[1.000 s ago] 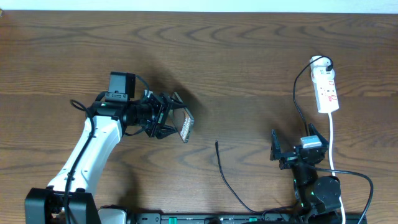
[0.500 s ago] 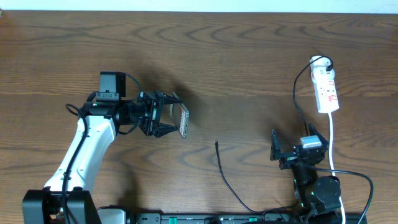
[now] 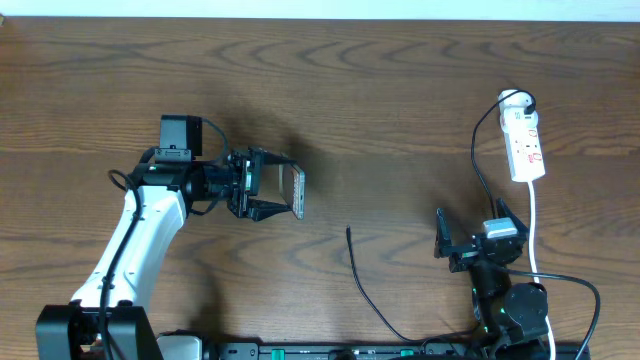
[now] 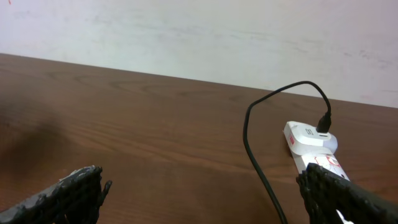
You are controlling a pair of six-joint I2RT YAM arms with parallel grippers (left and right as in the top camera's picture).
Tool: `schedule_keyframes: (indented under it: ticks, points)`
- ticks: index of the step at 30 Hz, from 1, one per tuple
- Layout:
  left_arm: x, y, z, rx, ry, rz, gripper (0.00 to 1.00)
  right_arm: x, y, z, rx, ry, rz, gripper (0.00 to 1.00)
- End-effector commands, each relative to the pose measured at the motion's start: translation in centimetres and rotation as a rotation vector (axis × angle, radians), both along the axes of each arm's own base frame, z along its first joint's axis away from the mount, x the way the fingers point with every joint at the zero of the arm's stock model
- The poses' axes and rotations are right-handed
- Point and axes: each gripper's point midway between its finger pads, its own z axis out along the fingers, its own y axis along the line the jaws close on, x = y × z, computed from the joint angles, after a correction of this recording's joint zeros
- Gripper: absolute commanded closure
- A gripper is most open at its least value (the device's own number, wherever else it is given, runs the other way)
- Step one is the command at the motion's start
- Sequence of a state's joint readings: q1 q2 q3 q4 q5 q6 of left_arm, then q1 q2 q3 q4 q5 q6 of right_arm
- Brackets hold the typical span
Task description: Plug charger to phone and switch on socket
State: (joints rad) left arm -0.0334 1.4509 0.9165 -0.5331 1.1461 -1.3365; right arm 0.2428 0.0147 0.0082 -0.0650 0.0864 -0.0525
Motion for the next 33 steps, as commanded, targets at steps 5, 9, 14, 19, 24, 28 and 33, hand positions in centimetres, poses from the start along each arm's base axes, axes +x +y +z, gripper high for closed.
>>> schedule_keyframes:
  ticks: [5,9,14,19,24,28,33]
  points:
    - [-0.1,0.0,2.9,-0.127,0.021,0.002,0.93,0.0,0.1,0.0,-0.008,-0.004,0.002,0.01]
    - [0.1,0.5,3.2,-0.15,0.019,0.015,0.93,0.0,0.1,0.0,-0.008,-0.004,0.002,0.01]
    - [0.3,0.8,3.2,-0.15,0.018,0.025,0.93,0.0,0.1,0.0,-0.008,-0.004,0.002,0.01]
    - [0.3,0.8,3.2,-0.15,0.019,0.025,0.93,0.0,0.1,0.0,-0.008,-0.004,0.002,0.01]
    - [0.3,0.8,3.2,-0.149,0.012,0.024,0.93,0.0,0.1,0.0,-0.008,-0.004,0.002,0.01]
    - [0.3,0.8,3.2,-0.146,-0.004,0.018,0.93,0.0,0.1,0.0,-0.008,-0.004,0.002,0.01]
    - [0.6,1.0,2.7,-0.113,-0.012,0.031,0.93,0.0,0.1,0.0,-0.008,-0.004,0.002,0.01]
